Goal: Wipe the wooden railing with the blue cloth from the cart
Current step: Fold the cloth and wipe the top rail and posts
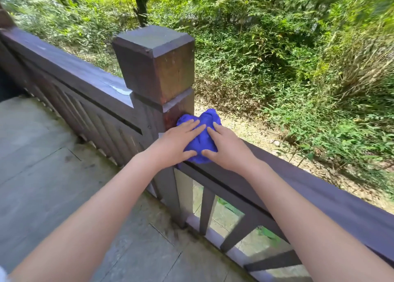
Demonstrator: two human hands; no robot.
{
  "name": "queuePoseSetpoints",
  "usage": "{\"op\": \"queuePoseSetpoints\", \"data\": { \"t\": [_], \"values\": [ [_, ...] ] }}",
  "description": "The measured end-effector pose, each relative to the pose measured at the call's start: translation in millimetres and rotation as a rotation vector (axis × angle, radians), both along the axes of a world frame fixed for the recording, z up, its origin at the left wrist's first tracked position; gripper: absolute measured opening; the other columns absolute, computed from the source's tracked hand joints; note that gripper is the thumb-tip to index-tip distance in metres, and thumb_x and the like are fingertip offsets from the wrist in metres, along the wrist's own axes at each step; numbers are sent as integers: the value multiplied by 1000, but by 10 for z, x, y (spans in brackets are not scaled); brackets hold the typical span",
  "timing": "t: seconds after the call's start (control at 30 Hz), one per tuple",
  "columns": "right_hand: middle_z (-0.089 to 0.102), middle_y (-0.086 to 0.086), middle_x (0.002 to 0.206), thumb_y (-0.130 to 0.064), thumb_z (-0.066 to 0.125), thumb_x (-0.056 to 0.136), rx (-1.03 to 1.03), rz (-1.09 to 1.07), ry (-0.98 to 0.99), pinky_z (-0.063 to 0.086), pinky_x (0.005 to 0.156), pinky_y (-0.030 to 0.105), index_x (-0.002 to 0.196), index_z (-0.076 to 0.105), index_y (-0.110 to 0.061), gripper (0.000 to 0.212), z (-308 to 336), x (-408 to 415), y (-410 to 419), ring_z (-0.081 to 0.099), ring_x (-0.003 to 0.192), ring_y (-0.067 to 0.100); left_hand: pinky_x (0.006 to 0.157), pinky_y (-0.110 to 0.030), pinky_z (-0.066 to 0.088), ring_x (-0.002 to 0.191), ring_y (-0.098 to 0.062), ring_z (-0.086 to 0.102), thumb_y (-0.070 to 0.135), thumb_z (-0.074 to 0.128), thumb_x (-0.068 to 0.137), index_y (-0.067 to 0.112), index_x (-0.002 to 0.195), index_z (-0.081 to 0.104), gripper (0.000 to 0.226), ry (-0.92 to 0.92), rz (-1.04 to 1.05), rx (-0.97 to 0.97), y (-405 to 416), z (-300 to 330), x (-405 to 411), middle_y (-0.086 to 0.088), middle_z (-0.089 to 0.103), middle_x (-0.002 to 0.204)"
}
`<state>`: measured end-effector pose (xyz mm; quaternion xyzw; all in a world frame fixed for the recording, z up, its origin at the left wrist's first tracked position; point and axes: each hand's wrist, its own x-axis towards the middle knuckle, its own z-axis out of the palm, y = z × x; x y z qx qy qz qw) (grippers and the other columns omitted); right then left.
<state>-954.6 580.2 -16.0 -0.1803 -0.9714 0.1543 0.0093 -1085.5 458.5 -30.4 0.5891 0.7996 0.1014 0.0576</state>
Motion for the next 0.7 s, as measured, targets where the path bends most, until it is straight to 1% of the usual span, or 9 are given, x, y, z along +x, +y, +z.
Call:
{"op": "queuePoseSetpoints", "data": {
  "t": [0.07,0.13,0.23,0.3,0.37,0.47,0.53,0.6,0.7],
  "values": [
    [30,11,151,-39,55,84,16,-23,18,29,109,37,139,33,-11,66,13,-19,-29,28,137,25,114,-26,12,143,-16,15,26,62,85,21,144,22,71,-37,5,36,1,21,-22,-4,19,156],
    [38,9,147,-36,58,82,46,-53,59,34,104,37,135,40,-13,60,17,6,-93,35,134,25,111,-22,13,142,-15,20,23,63,84,22,143,29,68,-37,20,80,-28,16,-4,-2,26,154],
    [45,9,142,-24,58,82,101,-102,139,41,98,38,129,47,-12,50,-40,79,-279,40,129,26,110,-24,22,139,-14,28,17,62,83,23,140,35,63,-6,35,172,-150,-37,79,0,35,150],
    [53,11,132,-14,57,81,133,-108,186,46,91,40,122,52,-9,42,-98,124,-425,44,122,29,107,-24,29,137,-11,33,18,62,83,27,138,39,60,41,52,230,-294,-85,134,5,39,148],
    [57,12,124,-9,56,81,139,-94,227,47,88,43,116,56,-6,35,-139,145,-543,47,117,30,103,-24,34,134,-9,37,20,62,82,31,135,42,58,47,66,281,-455,-119,160,8,44,144],
    [63,11,114,-6,55,80,104,-72,265,47,86,43,105,61,-4,26,-137,102,-689,50,112,30,97,-25,39,127,-10,45,18,64,79,29,128,51,52,-56,85,345,-664,-94,144,9,55,134],
    [67,9,101,-7,54,78,60,-61,267,46,80,42,97,62,-6,21,-83,26,-781,53,102,30,97,-30,44,119,-14,52,16,65,75,26,122,58,48,-165,101,357,-784,-14,80,6,63,123],
    [68,7,92,-11,56,76,-36,-56,289,47,74,41,95,63,-11,21,2,-71,-878,57,91,28,93,-33,47,110,-16,57,16,67,71,25,115,62,45,-262,129,339,-928,80,-22,3,67,115],
    [67,-5,86,-18,61,72,-215,-49,292,49,69,35,91,60,-24,21,165,-248,-1010,58,78,19,85,-26,48,94,-10,62,19,71,67,28,105,66,39,-355,157,295,-1191,221,-218,6,71,102]
  ]
}}
